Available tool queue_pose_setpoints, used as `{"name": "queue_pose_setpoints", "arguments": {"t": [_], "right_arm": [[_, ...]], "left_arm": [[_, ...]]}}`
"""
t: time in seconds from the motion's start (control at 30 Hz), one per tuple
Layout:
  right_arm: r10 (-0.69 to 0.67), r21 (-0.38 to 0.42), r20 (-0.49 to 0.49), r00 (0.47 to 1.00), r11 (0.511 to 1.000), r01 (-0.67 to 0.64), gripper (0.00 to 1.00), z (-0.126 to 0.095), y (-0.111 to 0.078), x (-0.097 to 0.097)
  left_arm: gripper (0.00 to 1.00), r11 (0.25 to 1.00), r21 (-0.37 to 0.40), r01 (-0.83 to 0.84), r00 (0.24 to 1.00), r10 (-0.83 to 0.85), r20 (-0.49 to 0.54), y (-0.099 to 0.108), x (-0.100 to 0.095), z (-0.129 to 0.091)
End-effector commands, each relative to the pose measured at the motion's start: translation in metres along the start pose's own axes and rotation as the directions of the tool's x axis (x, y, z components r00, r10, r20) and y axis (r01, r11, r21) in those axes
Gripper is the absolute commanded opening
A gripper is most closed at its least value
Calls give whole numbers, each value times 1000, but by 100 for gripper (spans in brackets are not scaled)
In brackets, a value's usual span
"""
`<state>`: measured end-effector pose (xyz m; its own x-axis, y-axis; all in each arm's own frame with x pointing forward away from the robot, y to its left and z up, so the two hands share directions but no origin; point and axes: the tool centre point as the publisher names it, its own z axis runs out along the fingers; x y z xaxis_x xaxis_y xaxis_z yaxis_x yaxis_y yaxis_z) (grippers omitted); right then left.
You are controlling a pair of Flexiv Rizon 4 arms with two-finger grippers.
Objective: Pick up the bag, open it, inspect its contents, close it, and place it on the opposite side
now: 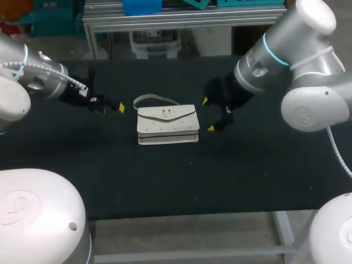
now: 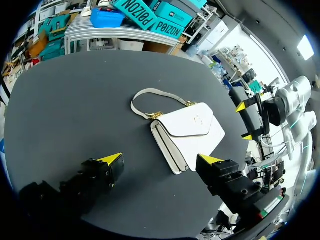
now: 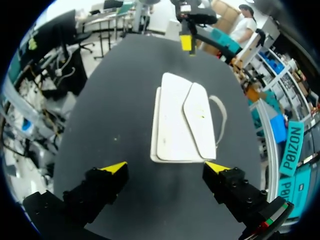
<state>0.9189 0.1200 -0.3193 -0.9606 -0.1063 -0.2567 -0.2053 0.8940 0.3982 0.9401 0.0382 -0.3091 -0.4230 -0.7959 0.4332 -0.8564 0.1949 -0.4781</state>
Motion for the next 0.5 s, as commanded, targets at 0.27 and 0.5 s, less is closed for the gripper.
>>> {"name": "queue_pose_setpoints", "arguments": {"t": [0.27, 0.5], "right_arm": [[-29, 67, 38, 999, 997, 26, 100, 16, 24, 5], [-41, 79, 31, 999, 996, 38, 100, 24, 30, 6]], "left_arm": [[100, 681, -175, -711, 703, 699, -135, -4, -1, -18], [100, 351, -337, -873, 447, 854, -268, 2, 20, -8]]}}
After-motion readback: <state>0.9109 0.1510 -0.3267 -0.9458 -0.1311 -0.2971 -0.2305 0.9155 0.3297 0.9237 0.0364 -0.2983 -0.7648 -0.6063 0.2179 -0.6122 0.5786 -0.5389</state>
